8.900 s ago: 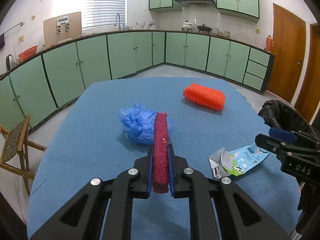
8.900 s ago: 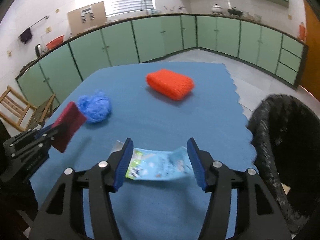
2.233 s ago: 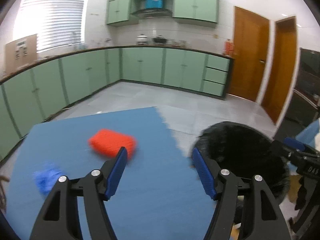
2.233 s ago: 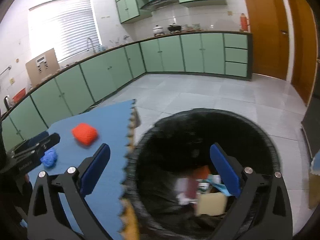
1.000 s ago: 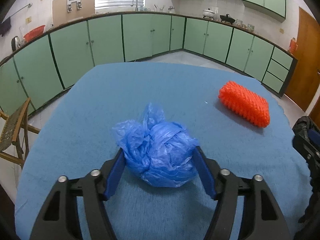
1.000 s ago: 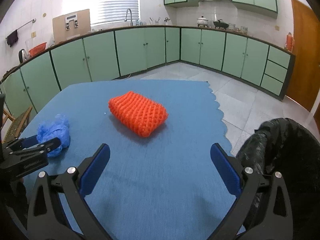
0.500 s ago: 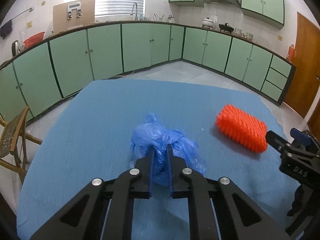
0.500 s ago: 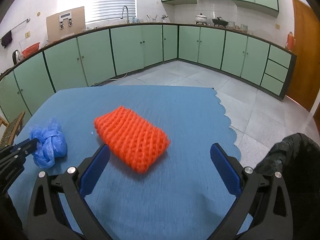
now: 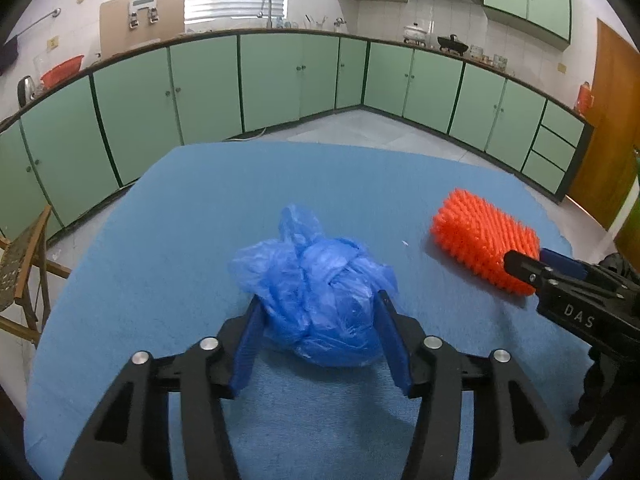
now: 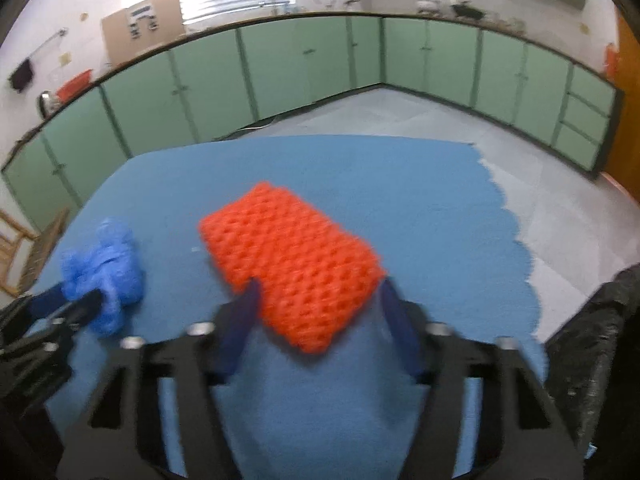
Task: Collect trash
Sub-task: 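Grasp the blue plastic bag with the left gripper while the right gripper grasps the orange mesh sponge, then carry the blue bag and orange sponge over the bin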
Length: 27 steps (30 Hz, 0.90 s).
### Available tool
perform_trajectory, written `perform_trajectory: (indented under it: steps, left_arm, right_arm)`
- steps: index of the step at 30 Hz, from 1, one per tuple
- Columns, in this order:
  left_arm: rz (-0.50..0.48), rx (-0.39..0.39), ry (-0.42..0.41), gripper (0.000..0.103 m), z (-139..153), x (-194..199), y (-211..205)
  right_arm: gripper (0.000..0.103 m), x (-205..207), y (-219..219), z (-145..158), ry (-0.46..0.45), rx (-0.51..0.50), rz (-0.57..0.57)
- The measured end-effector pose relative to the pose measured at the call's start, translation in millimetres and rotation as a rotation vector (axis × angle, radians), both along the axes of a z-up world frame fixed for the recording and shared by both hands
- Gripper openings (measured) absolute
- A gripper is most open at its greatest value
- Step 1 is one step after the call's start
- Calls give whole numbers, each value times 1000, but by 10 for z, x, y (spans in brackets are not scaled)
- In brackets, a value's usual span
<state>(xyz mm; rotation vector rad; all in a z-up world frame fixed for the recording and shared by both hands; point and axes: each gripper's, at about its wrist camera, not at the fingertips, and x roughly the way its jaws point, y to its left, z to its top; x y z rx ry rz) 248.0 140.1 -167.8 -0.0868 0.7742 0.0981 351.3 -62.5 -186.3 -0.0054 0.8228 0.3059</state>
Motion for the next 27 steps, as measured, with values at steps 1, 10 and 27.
perform_trajectory:
  steps: [1,10,27]
  left_arm:
    - [-3,8,6,53,-9,20,-29]
    - [-4,24,-16,12,76,-43,-89]
    - [-92,6,-156,8,792,-611,-442]
  right_arm:
    - [38,-13,7,20,-8,7,4]
    - [15,-258,-134,242,-38,77,0]
    - [14,-979,-536,1109,-222,86,-39]
